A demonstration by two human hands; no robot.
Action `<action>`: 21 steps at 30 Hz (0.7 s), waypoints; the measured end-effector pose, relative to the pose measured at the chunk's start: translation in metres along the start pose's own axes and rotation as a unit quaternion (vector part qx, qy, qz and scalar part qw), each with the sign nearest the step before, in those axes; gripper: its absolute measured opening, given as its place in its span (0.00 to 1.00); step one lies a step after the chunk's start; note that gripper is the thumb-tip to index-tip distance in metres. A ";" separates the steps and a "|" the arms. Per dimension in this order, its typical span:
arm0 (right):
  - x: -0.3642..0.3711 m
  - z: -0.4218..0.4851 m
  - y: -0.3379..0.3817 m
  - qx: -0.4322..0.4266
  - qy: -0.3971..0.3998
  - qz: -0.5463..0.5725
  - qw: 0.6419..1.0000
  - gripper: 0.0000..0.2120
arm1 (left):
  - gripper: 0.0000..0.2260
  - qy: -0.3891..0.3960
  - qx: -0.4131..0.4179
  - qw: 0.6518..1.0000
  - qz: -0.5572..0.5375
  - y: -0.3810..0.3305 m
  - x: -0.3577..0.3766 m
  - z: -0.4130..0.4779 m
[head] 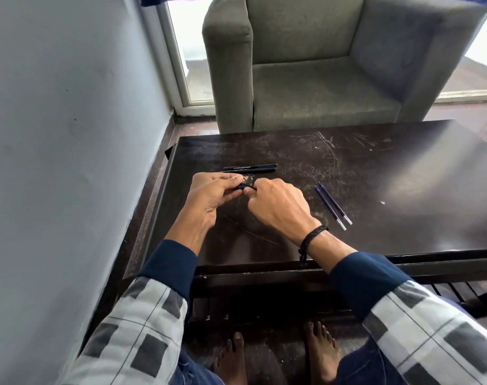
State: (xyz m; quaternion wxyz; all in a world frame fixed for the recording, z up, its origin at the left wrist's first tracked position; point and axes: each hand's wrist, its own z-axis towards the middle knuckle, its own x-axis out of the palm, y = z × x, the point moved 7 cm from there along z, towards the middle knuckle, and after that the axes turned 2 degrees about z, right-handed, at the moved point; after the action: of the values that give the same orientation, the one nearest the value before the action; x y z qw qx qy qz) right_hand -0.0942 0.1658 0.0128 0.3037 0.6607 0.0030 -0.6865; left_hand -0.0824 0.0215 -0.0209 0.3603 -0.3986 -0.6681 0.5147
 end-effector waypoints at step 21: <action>0.015 0.022 -0.044 0.139 0.129 0.173 0.967 0.10 | 0.04 -0.054 0.011 0.996 0.063 -0.004 -0.021 0.010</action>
State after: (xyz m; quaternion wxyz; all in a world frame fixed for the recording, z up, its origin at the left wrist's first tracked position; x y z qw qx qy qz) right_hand -0.1319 0.1867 -0.0151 0.3201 0.7700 -0.1672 -0.5261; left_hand -0.0836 -0.0020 -0.0207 0.2951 -0.4076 -0.6540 0.5649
